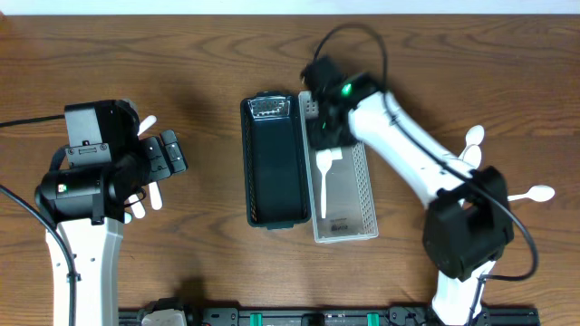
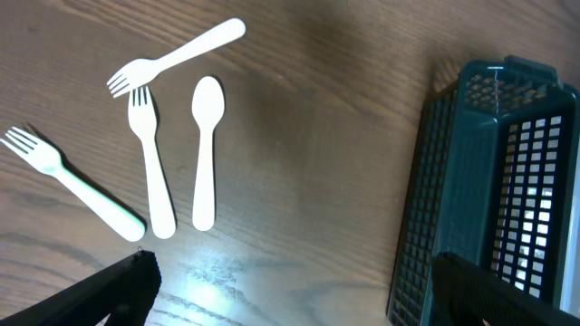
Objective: Pack container
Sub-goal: 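Lower the spoon into the clear basket and release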
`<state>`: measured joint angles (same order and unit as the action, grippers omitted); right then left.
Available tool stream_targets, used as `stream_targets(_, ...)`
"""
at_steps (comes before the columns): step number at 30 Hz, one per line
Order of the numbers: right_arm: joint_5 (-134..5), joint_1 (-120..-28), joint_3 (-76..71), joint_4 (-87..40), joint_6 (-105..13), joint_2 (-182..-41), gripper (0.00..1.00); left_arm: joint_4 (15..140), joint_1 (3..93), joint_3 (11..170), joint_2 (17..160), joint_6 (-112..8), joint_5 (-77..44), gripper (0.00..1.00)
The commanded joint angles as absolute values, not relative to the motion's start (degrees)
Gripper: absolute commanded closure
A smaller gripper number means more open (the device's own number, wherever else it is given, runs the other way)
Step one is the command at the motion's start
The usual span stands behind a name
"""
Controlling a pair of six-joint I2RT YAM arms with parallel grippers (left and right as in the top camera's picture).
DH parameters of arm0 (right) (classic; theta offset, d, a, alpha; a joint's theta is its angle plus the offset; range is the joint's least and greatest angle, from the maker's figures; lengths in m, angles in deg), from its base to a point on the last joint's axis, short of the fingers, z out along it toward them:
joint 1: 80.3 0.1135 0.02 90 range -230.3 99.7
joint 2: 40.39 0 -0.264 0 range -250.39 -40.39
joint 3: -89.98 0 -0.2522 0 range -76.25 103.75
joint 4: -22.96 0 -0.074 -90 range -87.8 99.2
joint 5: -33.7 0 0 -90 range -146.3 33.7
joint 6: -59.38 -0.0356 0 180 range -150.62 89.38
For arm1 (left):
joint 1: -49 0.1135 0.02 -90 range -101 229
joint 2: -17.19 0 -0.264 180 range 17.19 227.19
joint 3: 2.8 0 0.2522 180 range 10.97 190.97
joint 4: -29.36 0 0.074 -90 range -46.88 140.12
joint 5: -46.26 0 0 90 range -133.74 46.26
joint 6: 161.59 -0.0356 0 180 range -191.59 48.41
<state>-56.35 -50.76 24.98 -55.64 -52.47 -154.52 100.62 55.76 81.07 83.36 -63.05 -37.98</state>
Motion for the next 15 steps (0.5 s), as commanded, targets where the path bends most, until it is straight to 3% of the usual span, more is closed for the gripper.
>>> stream_targets(1,-48.77,-56.62,34.53,-60.29,-50.98,-150.78,0.6,100.75,56.16,81.71,83.47,-64.08,-38.46,0.02)
stream_targets(3,-46.54,-61.01,39.51,-64.6,-51.18,-148.9,0.45,100.75,56.16,81.71,83.47,-64.08,-38.46,0.02)
stream_targets(6,-46.19,-67.62,41.83,-68.6,-51.14,-145.9,0.3,100.75,56.16,81.71,83.47,-64.08,-38.46,0.02)
stream_targets(15,-47.19,-88.71,41.74,-78.17,-47.68,-137.2,0.19,100.71,56.16,81.71,83.47,-64.08,-38.46,0.02)
